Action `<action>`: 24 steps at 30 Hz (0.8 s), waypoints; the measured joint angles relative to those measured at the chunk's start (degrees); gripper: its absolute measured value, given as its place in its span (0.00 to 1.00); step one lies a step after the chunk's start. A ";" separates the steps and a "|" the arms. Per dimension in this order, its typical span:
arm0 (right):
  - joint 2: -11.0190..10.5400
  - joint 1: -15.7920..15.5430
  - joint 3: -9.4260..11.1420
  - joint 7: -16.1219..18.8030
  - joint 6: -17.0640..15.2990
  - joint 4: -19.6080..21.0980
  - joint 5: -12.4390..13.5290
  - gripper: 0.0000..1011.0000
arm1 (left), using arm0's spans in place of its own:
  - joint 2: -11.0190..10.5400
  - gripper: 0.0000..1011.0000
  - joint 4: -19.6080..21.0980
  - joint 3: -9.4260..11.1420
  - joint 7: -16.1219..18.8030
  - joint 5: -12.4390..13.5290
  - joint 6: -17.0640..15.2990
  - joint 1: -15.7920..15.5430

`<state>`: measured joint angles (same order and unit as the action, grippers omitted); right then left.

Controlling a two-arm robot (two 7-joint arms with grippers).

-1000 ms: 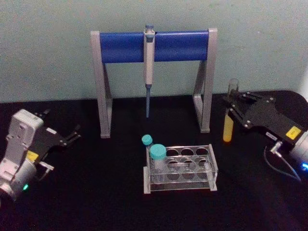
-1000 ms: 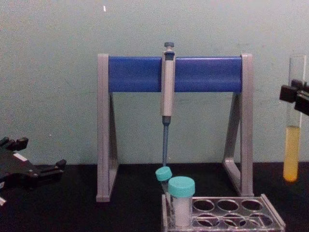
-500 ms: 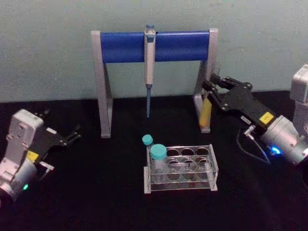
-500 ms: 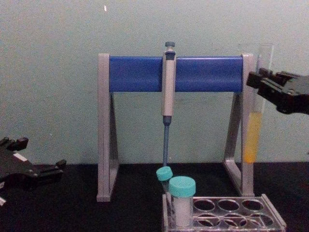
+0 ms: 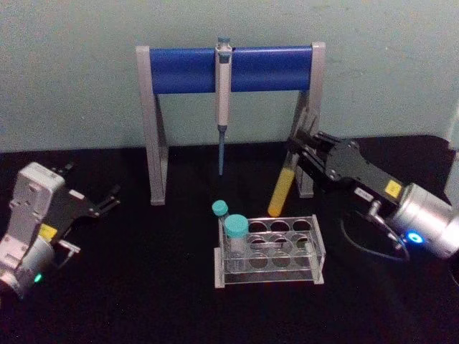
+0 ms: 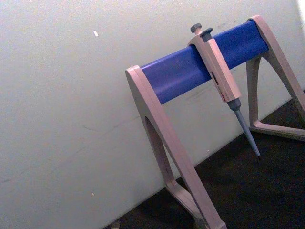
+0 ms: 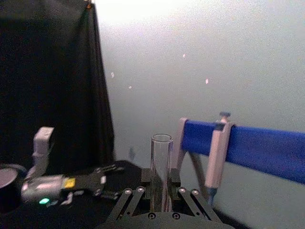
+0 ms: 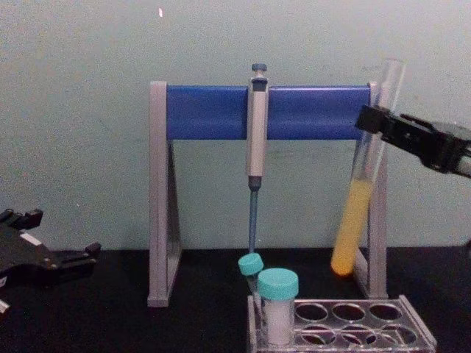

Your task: Pick up the test tube from the test tube rack, shake it, then place it back into the test tube rack.

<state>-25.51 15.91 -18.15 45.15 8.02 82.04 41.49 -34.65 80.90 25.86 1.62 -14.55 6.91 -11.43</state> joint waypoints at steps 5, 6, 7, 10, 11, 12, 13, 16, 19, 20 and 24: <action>-4.42 -2.91 0.10 0.65 -2.10 4.00 0.88 0.23 | 0.00 0.99 0.00 0.00 0.00 0.00 0.00 0.00; -5.17 -3.43 0.20 0.52 -2.28 4.56 0.88 0.23 | 0.00 0.99 0.00 0.00 0.00 0.00 0.00 0.00; -5.86 -3.94 0.36 0.35 -2.43 5.20 0.88 0.23 | 0.00 0.99 0.00 0.00 0.00 0.00 0.00 0.00; -8.09 -5.76 1.15 -0.93 -2.62 7.28 0.80 0.23 | 0.00 0.99 0.00 0.00 0.00 0.00 0.00 0.00; -9.09 -6.68 1.72 -2.20 -2.44 8.28 0.45 0.23 | 0.00 0.99 0.00 0.00 0.00 0.00 0.00 0.00; -9.55 -7.09 1.99 -2.93 -2.19 8.69 0.02 0.23 | 0.00 0.99 0.00 0.00 0.00 0.00 0.00 0.00; -9.90 -7.38 2.18 -3.82 -1.83 9.03 -0.59 0.23 | 0.00 0.99 0.00 0.00 0.00 0.00 0.00 0.00; -10.95 -8.09 2.68 -7.53 -0.41 10.23 -3.78 0.23 | 0.00 0.99 0.00 0.00 0.00 0.00 0.00 0.00; -10.98 -7.94 2.68 -11.01 0.47 10.69 -7.67 0.23 | 0.00 0.99 0.00 0.00 0.00 0.00 0.00 0.00; -10.80 -7.73 2.61 -11.98 0.63 10.70 -8.95 0.23 | 0.00 0.99 0.00 0.00 0.00 0.00 0.00 0.00; -8.61 -5.83 1.90 -16.25 1.07 9.50 -14.11 0.23 | 0.00 0.99 0.00 0.00 0.00 0.00 0.00 0.00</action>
<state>-34.12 10.07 -16.25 28.91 9.08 91.54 27.38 -34.65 80.90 25.87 1.62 -14.55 6.91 -11.43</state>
